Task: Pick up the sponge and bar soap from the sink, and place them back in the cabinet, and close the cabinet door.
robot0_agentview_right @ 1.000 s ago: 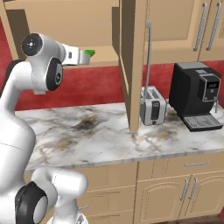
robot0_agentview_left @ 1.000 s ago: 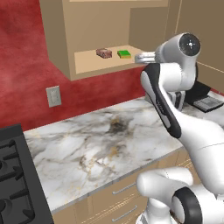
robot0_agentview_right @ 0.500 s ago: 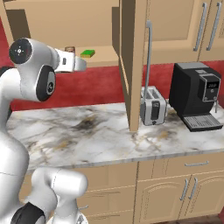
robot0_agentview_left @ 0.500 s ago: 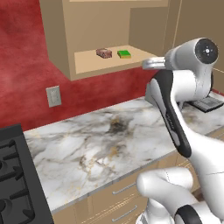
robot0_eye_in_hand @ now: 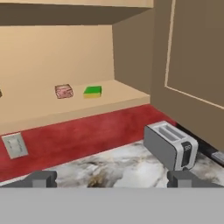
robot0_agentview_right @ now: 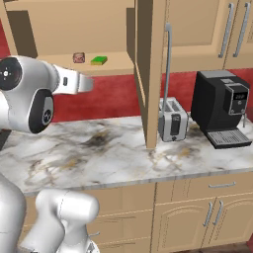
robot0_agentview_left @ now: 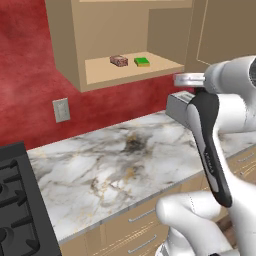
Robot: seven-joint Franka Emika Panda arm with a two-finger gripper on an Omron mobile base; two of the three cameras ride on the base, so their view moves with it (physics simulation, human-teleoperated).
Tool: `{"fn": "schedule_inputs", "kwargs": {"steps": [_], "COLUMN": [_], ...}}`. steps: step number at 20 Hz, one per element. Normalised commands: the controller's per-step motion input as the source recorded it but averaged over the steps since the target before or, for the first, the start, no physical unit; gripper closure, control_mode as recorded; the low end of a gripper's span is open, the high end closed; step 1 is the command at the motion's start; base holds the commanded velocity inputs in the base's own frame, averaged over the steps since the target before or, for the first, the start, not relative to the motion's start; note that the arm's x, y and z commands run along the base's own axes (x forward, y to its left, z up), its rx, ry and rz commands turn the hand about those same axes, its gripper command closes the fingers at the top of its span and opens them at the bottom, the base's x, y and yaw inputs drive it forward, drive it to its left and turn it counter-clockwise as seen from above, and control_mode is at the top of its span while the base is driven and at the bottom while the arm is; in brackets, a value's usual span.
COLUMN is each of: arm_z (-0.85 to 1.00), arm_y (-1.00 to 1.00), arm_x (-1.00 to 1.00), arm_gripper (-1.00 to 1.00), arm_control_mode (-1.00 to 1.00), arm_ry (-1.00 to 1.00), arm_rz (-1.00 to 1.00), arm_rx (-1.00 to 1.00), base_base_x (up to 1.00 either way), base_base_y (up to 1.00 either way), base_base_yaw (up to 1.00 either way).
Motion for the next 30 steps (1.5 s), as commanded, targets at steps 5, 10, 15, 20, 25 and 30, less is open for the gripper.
{"fn": "schedule_inputs", "kwargs": {"steps": [5, 10, 15, 20, 25, 30], "arm_z": [0.03, 0.0, 0.06, 0.3, 0.26, 0.08], "arm_y": [-0.15, -0.14, -0.12, -0.17, -0.22, -0.14], "arm_x": [-0.56, -0.49, -0.39, -0.28, -0.25, -0.27], "arm_gripper": [-1.0, -1.0, -1.0, -1.0, -1.0, -1.0], "arm_control_mode": [-1.0, -1.0, -1.0, -1.0, -1.0, -1.0], "arm_ry": [-0.05, -0.11, -0.07, 0.0, 0.0, 0.0], "arm_rz": [-0.07, -0.11, -0.11, -0.08, -0.04, 0.0], "arm_rx": [0.12, 0.14, 0.14, 0.15, 0.12, 0.09], "base_base_x": [0.0, 0.0, 0.0, 0.0, 0.0, 0.0], "base_base_y": [0.0, 0.0, 0.0, 0.0, 0.0, 0.0], "base_base_yaw": [0.0, 0.0, 0.0, 0.0, 0.0, 0.0]}}
